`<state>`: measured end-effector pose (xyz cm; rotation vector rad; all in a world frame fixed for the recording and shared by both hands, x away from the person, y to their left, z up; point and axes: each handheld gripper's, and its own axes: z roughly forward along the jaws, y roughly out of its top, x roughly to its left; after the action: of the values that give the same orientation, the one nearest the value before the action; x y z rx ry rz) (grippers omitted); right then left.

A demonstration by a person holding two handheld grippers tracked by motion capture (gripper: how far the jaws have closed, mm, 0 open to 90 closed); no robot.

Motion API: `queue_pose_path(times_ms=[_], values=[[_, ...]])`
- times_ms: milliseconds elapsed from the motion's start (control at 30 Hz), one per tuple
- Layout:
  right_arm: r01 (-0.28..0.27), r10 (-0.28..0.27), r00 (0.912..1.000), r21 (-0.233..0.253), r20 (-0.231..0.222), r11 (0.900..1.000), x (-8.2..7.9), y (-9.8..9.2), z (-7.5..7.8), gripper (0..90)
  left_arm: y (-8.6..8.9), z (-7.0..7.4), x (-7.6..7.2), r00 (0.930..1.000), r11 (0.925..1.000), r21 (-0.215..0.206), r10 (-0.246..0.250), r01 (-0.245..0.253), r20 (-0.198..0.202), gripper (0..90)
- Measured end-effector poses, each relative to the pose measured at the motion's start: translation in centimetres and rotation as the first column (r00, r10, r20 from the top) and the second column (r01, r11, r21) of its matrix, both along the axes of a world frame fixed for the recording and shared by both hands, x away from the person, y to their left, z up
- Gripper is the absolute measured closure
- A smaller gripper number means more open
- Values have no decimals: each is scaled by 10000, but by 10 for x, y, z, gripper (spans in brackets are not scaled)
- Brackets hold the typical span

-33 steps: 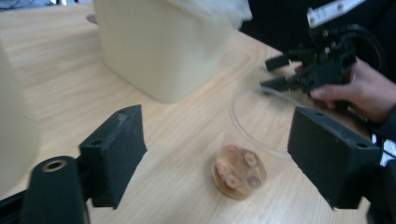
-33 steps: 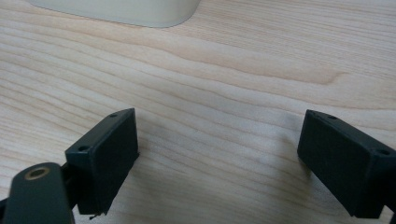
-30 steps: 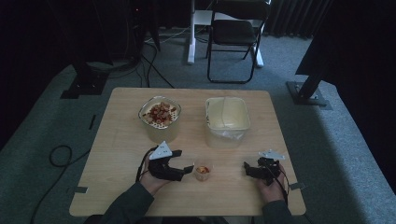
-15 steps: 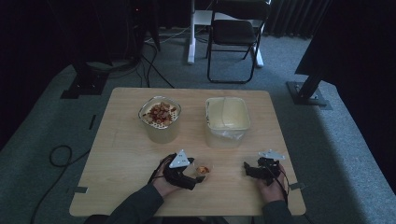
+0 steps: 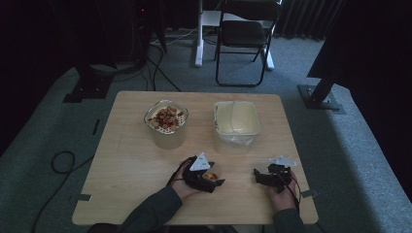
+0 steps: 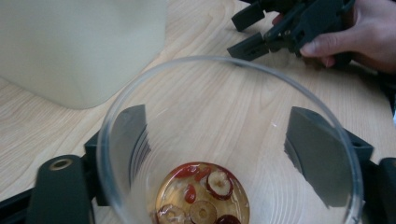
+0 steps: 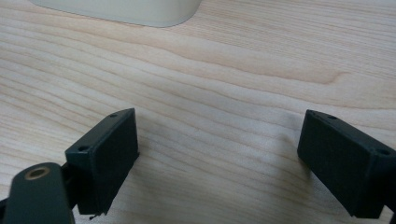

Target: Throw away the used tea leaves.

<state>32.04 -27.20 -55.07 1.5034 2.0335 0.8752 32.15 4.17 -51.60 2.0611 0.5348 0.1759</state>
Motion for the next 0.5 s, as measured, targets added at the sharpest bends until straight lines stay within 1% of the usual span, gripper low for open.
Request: queue_pose_path(times_ms=[100,167,267,367,400,433,467,500], values=[[-5,5,10000,0,0,10000,0,0,0,119,-1,1,2,9999,9999,135,107,-108,70,251],[-7,7,10000,-2,-1,10000,0,0,0,119,-1,1,2,9998,9997,138,180,-182,116,254],[-5,5,10000,-2,-3,10000,0,0,0,119,4,3,5,9987,9988,96,473,-475,197,256],[-12,12,10000,-3,-7,10000,0,0,0,119,11,11,9,9970,9974,37,719,-721,292,257],[-8,8,10000,8,-9,10000,0,0,0,119,11,11,9,9970,9974,37,719,-721,292,257],[-11,11,10000,-3,-8,10000,0,0,0,119,16,21,11,9952,9962,-63,874,-872,448,256],[-3,3,10000,3,-9,10000,0,0,0,119,16,21,11,9952,9962,-63,874,-872,448,257],[-3,3,10000,3,-9,10000,0,0,0,119,19,26,13,9944,9956,-139,928,-922,503,257]])
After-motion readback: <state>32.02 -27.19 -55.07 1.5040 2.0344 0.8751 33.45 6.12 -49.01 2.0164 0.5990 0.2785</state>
